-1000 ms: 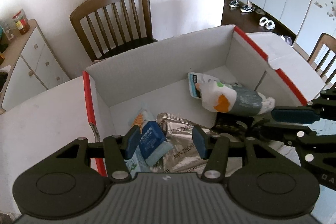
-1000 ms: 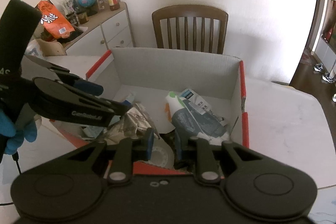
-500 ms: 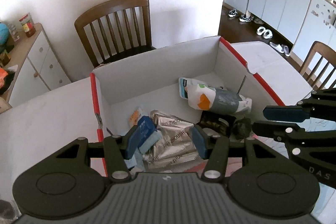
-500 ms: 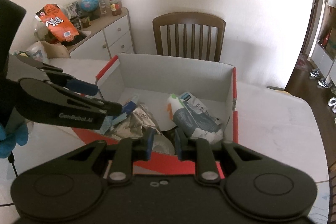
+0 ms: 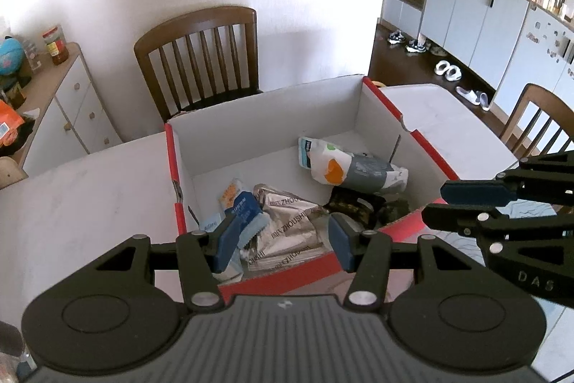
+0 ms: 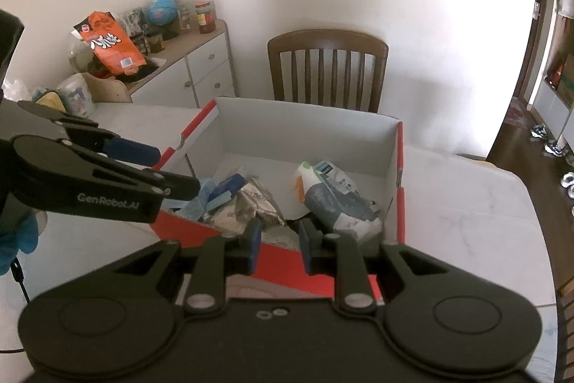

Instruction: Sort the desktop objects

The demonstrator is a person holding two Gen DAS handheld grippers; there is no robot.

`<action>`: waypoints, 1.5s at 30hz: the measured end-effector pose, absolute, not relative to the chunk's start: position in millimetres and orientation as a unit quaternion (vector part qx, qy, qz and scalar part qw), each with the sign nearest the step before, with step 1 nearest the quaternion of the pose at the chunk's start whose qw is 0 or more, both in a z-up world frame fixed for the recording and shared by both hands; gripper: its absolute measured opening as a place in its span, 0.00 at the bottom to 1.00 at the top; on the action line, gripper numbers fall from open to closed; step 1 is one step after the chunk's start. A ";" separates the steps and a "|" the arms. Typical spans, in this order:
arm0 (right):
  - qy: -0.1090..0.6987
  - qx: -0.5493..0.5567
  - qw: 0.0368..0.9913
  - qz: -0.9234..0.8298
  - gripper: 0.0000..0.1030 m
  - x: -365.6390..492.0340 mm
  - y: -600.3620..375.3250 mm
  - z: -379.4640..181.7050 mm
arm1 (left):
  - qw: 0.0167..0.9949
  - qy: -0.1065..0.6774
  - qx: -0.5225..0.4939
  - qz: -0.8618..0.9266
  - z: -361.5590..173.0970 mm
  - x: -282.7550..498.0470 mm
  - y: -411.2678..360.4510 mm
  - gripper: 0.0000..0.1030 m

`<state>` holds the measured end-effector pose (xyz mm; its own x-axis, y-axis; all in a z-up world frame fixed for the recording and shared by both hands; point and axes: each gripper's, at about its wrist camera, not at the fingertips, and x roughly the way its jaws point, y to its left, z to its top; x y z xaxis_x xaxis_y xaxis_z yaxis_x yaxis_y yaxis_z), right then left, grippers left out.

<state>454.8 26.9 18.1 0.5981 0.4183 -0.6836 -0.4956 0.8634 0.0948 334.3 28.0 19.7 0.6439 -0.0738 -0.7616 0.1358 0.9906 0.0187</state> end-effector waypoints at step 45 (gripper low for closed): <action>0.328 -0.015 0.912 0.247 0.73 407.7 -14.7 34.2 | 0.918 0.392 0.021 -0.049 18.9 261.5 19.1 0.98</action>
